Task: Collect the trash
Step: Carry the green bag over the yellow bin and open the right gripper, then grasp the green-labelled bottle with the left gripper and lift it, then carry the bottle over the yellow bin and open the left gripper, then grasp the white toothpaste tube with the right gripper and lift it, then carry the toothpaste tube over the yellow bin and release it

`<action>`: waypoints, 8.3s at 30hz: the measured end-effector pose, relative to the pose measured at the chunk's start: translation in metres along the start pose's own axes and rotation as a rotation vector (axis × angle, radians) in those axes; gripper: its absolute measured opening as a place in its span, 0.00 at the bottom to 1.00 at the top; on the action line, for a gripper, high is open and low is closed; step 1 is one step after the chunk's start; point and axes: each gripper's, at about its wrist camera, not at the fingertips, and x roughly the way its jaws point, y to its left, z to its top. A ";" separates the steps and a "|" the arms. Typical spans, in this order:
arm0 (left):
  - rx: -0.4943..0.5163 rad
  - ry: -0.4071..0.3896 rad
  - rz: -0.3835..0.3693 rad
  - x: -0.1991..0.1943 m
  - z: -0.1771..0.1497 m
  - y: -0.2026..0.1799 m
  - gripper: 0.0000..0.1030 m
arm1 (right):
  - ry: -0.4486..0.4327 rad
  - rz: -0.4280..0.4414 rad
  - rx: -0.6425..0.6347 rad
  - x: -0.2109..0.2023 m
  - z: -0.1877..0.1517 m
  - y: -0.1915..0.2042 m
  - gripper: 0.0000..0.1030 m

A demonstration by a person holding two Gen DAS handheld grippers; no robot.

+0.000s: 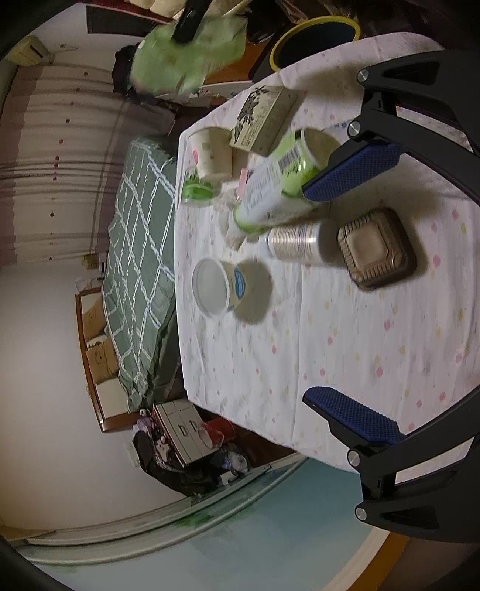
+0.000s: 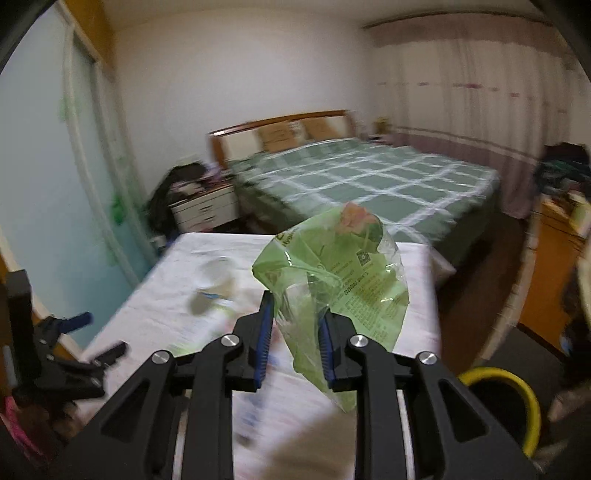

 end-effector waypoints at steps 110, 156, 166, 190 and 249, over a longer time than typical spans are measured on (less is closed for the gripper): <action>0.195 -0.156 -0.425 -0.042 0.080 -0.144 0.51 | 0.085 -0.447 0.347 -0.053 -0.138 -0.178 0.65; 0.117 -0.035 -0.371 -0.015 0.044 -0.150 0.88 | 0.149 -0.395 0.339 -0.049 -0.159 -0.160 0.65; -0.104 -0.108 -0.051 -0.043 0.013 0.020 0.90 | 0.202 -0.109 0.107 0.025 -0.116 -0.023 0.65; -0.129 -0.033 -0.107 -0.019 -0.024 0.038 0.93 | 0.364 0.090 0.081 0.128 -0.085 0.054 0.17; 0.329 0.124 -0.441 0.016 -0.048 -0.145 0.93 | 0.187 -0.415 0.456 -0.006 -0.154 -0.201 0.46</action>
